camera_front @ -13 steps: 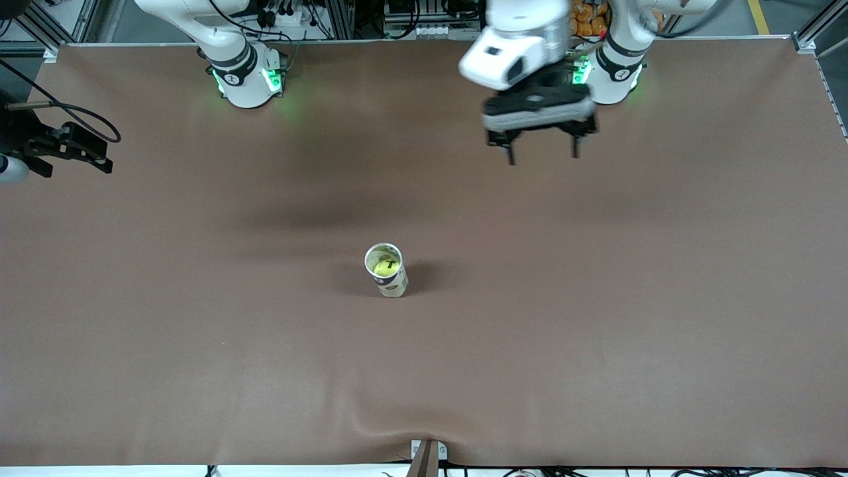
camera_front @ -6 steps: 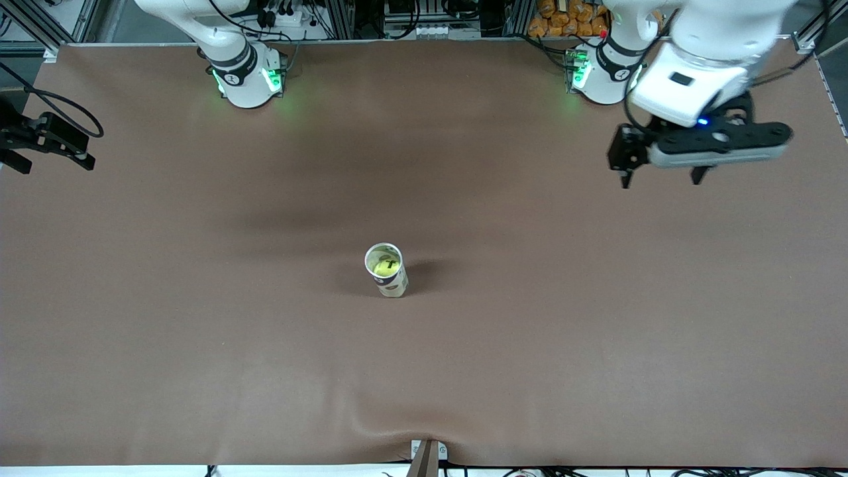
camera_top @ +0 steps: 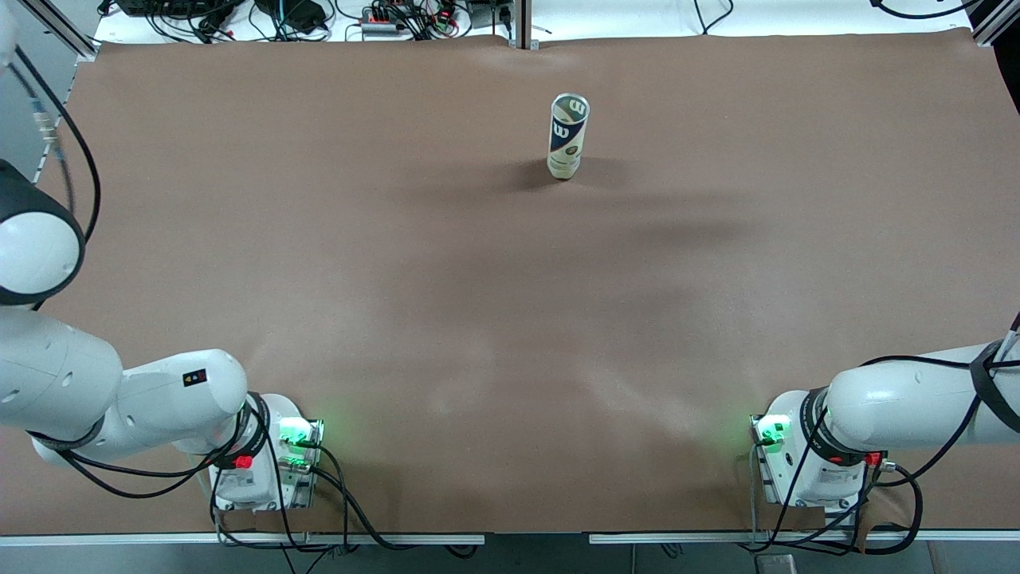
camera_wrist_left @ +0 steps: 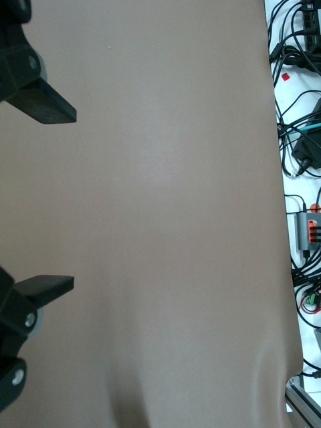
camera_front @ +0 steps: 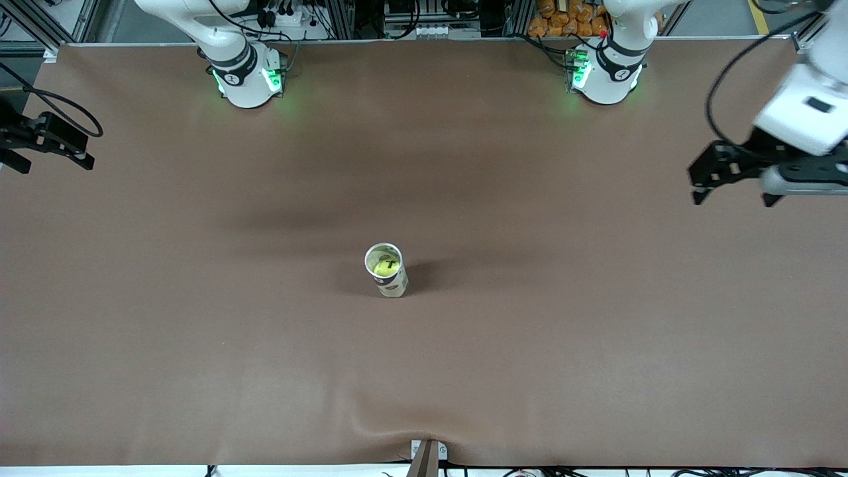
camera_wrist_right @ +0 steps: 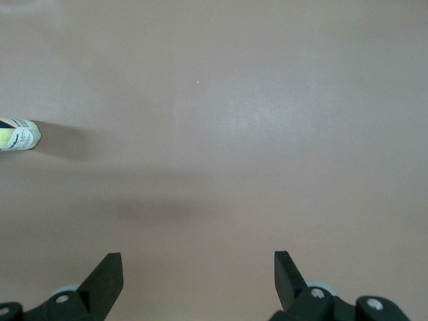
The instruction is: Insert tennis ball vertically with right arm
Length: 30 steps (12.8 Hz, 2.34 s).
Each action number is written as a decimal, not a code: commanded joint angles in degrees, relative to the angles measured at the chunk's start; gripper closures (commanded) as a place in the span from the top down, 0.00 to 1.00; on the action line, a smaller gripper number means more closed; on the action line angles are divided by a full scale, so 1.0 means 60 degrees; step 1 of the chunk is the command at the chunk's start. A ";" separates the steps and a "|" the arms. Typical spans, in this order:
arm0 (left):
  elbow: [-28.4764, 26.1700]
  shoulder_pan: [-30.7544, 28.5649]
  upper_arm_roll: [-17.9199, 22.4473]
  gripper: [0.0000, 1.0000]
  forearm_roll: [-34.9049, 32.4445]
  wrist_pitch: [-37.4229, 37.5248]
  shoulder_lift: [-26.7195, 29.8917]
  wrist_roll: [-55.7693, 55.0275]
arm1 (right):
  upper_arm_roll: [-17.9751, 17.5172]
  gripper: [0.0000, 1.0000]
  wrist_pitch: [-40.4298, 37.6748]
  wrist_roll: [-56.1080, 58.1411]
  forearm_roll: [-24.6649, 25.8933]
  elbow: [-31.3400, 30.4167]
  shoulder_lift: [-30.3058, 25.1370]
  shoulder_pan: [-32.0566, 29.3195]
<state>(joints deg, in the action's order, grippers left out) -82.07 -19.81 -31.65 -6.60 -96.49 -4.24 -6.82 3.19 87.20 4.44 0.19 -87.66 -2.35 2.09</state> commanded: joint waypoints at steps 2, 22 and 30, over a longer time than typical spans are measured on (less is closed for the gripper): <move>-0.0062 -0.0375 -0.0072 1.00 0.0279 -0.0002 0.0150 0.0274 | -0.0019 1.00 -0.0164 -0.0037 -0.0163 0.0312 0.0098 -0.0100; -0.0194 -0.0464 0.0234 1.00 0.0587 0.1404 0.0047 0.0317 | -0.0034 1.00 -0.0164 -0.0051 -0.0163 0.0313 0.0098 -0.0070; -0.0589 0.3341 0.4756 1.00 0.0675 0.1316 0.0355 0.0740 | -0.0034 1.00 -0.0178 -0.0037 -0.0163 0.0298 0.0113 -0.0026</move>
<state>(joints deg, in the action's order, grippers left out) -83.59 -4.06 -8.43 -3.54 -88.78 -4.27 -5.04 3.08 87.12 4.44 0.14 -87.32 -2.34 2.13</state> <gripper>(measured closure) 0.000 0.000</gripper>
